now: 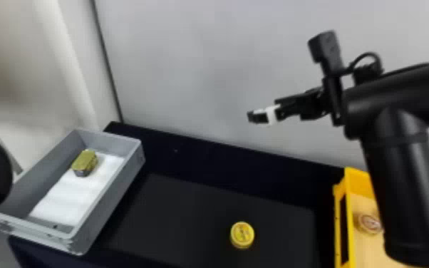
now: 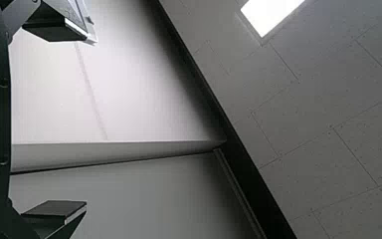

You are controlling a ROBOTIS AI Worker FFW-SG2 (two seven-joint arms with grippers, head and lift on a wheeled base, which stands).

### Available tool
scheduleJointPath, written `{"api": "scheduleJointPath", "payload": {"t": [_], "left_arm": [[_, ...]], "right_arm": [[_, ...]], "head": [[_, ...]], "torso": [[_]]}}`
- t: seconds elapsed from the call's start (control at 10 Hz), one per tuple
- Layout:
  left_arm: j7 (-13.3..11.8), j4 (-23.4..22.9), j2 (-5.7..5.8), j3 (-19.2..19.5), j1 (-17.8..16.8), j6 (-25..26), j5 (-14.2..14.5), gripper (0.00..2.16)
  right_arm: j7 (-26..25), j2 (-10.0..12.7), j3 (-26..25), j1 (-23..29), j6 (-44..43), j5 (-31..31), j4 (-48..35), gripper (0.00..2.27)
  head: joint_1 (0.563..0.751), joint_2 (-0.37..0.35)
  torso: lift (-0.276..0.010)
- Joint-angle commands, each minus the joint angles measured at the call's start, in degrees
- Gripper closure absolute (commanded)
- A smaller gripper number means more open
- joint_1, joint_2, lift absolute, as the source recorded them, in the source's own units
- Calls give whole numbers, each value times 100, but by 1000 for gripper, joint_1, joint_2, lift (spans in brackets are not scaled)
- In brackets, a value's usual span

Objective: Pick up the round yellow can and place it in the yellow rectangular box

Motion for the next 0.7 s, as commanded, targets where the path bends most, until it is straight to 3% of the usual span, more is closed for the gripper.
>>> {"api": "scheduleJointPath", "payload": {"t": [0.0,0.2,0.5,0.6], "left_arm": [[1,31,-30,-38,-20,11,11,84],[1,40,-47,-20,-20,19,11,84],[1,49,-74,-11,-11,-16,11,82],[1,49,-100,-3,-2,-42,29,82]], "right_arm": [[-284,186,-63,363,-351,-471,415,93],[-768,379,-309,653,-650,-1130,819,88],[-688,362,-195,864,-853,-1069,1294,71],[-363,344,-98,943,-1037,-647,1426,71]], "head": [[694,-78],[694,-78],[694,-78],[694,-78]], "torso": [[0],[0],[0],[0]]}}
